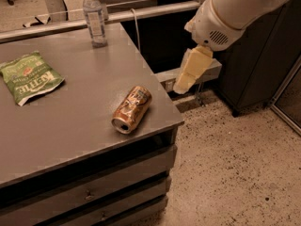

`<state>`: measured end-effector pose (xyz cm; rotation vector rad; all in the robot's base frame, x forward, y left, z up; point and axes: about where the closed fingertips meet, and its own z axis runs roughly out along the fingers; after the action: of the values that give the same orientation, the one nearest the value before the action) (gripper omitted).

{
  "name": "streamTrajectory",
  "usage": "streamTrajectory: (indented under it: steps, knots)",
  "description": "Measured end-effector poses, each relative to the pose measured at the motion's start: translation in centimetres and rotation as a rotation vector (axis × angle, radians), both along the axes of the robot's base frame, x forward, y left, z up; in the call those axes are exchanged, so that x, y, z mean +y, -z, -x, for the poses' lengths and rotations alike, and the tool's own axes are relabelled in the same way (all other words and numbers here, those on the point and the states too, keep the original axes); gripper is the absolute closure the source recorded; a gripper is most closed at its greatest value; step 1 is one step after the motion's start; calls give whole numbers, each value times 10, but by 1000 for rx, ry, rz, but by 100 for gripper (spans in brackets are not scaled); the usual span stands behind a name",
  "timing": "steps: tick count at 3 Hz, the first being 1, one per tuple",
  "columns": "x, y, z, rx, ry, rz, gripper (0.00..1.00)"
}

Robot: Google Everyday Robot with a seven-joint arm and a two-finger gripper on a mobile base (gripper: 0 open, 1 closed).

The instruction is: Move green jalapeno chip bag near blue plastic bottle

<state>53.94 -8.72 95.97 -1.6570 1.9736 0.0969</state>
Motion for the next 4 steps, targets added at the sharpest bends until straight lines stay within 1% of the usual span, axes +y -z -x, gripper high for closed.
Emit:
streamTrajectory:
  steps: [1, 2, 3, 4]
  knots:
    - [23, 8, -7, -10, -13, -48, 0]
    - [87, 27, -31, -11, -52, -153, 0]
    - [157, 36, -62, -29, -99, -260, 0]
    - [221, 45, -88, -21, -134, -359, 0]
